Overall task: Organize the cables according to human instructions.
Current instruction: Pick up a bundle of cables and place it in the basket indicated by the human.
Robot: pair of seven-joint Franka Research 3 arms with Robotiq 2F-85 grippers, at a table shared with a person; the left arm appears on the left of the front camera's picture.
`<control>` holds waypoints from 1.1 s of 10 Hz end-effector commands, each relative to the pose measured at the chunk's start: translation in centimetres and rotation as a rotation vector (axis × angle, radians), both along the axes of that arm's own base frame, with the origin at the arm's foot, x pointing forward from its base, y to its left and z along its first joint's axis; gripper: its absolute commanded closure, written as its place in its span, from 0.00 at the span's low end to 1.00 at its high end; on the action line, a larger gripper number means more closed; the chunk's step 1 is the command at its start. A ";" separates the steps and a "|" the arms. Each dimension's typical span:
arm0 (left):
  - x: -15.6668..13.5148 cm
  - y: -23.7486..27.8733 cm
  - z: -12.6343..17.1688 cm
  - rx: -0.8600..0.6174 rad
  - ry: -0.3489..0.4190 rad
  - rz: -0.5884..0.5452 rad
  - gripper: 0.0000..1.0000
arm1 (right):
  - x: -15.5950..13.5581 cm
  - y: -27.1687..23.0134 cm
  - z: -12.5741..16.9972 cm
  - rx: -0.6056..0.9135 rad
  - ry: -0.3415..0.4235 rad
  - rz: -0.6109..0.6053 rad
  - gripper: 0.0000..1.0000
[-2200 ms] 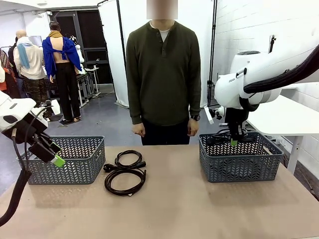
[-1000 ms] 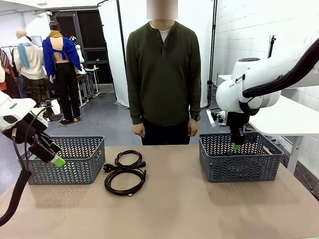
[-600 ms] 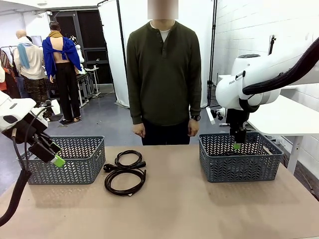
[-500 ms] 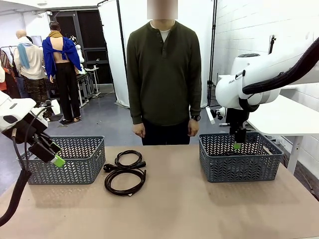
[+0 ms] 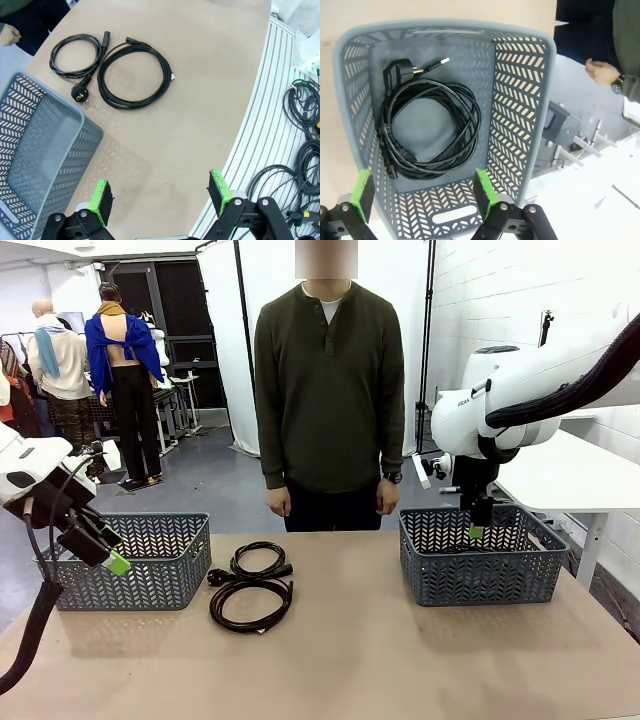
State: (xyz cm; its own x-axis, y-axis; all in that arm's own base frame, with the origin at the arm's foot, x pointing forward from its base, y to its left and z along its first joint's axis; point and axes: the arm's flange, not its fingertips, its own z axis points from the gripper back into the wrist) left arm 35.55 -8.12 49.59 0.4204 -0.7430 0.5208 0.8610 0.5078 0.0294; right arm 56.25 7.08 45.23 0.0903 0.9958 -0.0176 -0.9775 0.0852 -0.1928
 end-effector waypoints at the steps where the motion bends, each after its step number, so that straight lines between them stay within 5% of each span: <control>1: 0.1 0.1 0.0 -0.018 0.008 -0.010 0.00 | -0.1 -0.1 -0.2 0.002 0.004 0.003 0.00; 4: 0.1 0.1 0.0 -0.018 0.008 -0.010 0.00 | -0.7 0.7 1.1 0.023 0.014 -0.041 0.00; 8: 0.1 0.1 0.0 -0.018 0.008 -0.010 0.00 | -5.6 3.9 5.2 0.091 0.025 -0.183 0.00; 11: 0.1 0.1 0.0 -0.018 0.008 -0.010 0.00 | -9.8 5.5 5.2 0.211 -0.022 -0.269 0.00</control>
